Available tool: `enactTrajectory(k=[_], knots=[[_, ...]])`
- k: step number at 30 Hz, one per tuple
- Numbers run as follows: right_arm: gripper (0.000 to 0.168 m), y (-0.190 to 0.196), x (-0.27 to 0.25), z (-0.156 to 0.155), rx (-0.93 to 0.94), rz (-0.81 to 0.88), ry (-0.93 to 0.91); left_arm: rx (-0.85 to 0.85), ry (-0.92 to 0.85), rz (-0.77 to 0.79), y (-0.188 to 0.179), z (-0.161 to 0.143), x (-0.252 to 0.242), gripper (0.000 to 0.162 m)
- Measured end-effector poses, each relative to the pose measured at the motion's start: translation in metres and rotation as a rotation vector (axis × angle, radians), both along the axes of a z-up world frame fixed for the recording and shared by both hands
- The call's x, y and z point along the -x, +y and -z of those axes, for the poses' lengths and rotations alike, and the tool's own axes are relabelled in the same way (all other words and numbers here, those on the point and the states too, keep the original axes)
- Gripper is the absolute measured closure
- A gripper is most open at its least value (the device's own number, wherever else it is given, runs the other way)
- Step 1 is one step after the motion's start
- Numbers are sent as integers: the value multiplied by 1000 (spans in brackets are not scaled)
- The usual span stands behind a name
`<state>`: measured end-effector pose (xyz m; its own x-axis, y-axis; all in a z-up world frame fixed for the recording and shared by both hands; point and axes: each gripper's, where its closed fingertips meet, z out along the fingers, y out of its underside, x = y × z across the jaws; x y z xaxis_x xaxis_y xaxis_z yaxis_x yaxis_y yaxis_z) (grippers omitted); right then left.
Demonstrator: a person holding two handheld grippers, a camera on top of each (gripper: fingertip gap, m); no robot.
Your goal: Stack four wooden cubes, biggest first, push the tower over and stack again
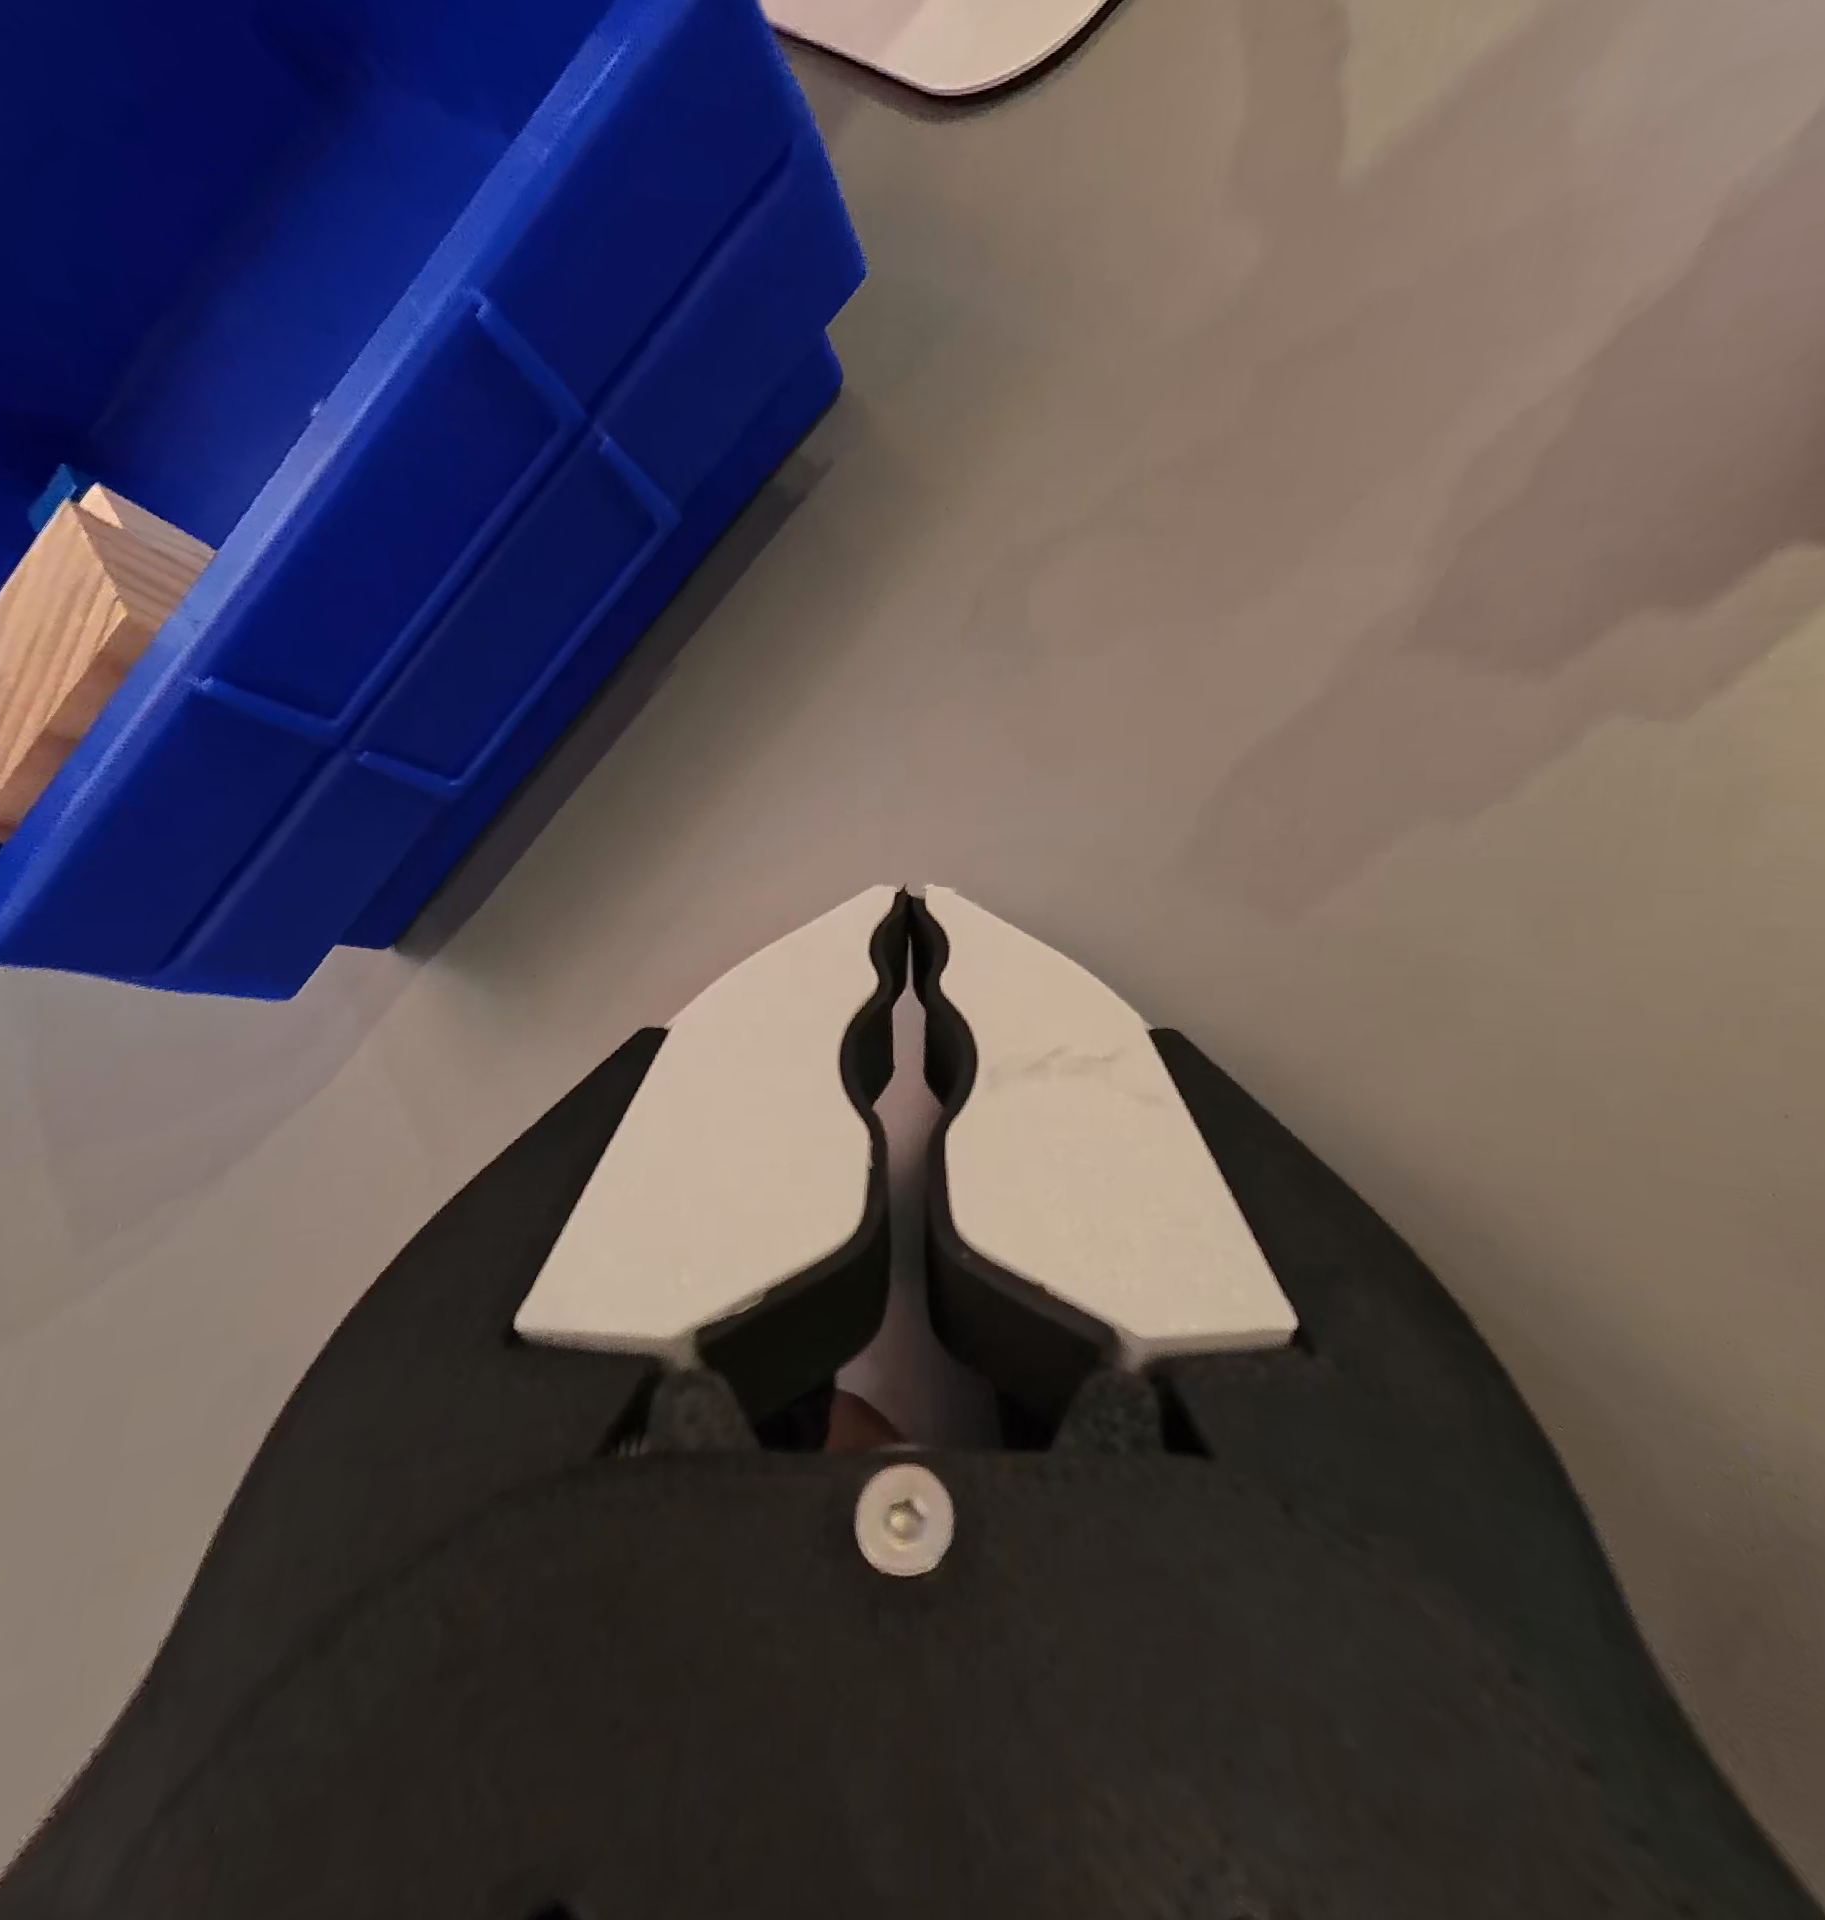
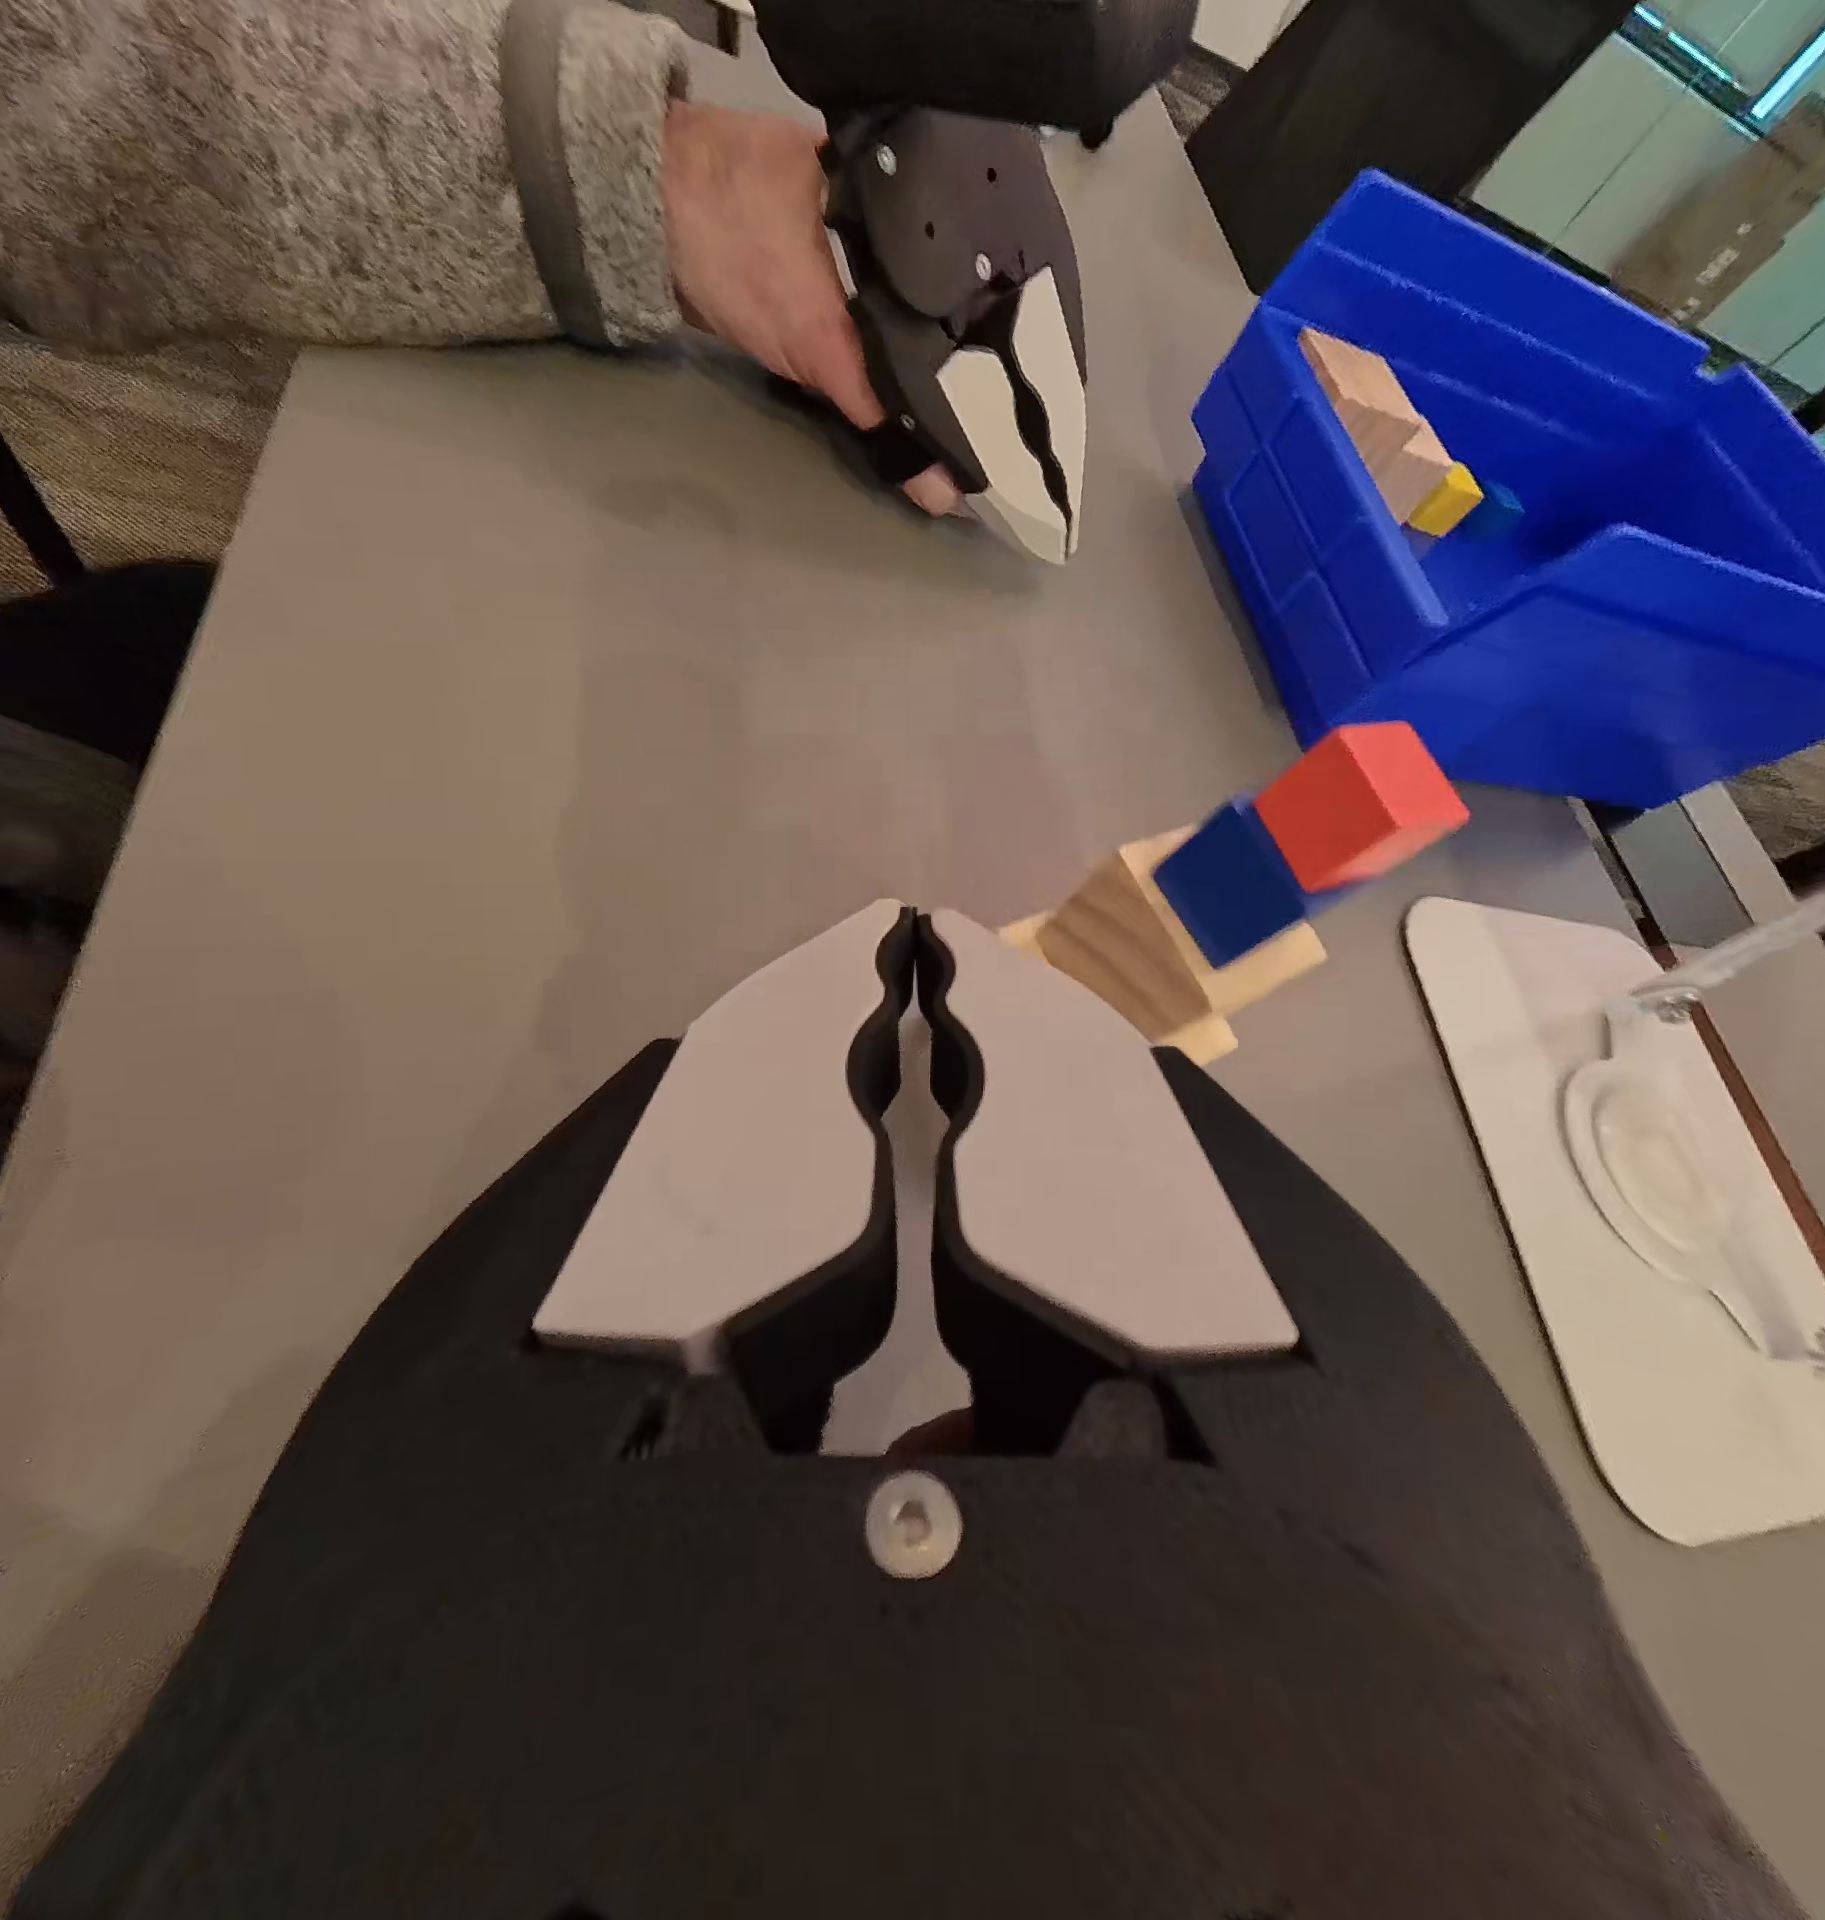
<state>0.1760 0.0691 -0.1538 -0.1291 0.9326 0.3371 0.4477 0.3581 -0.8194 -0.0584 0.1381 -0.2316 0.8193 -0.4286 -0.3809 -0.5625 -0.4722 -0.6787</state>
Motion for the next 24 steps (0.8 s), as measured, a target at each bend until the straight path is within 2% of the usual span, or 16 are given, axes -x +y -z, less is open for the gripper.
enactTrajectory(k=[3,7,11,14,16,17,19,21,22,24], knots=[[168,-17,21,4,-5,13,25,-1,2,-20,-2,0,10,162],[168,-45,62,13,-188,37,-9,-2,4,-30,-2,0,14,162],[168,-79,108,-1,-222,56,28,0,0,-30,-2,0,14,162],[168,-83,129,-17,-283,99,49,0,0,-27,-2,0,14,162],[168,-59,126,-19,-316,193,34,0,0,-24,-2,0,14,162],[168,-34,116,-13,-300,268,10,1,-1,-22,-2,0,13,162],[168,32,69,20,-185,465,-91,1,-2,-17,-3,0,13,162],[168,74,8,36,-9,630,-68,3,-5,-11,-3,0,12,162],[168,77,-18,39,14,676,-95,3,-5,-10,-3,0,12,162],[168,59,-43,53,30,656,-123,8,-12,-8,-3,1,12,162]])
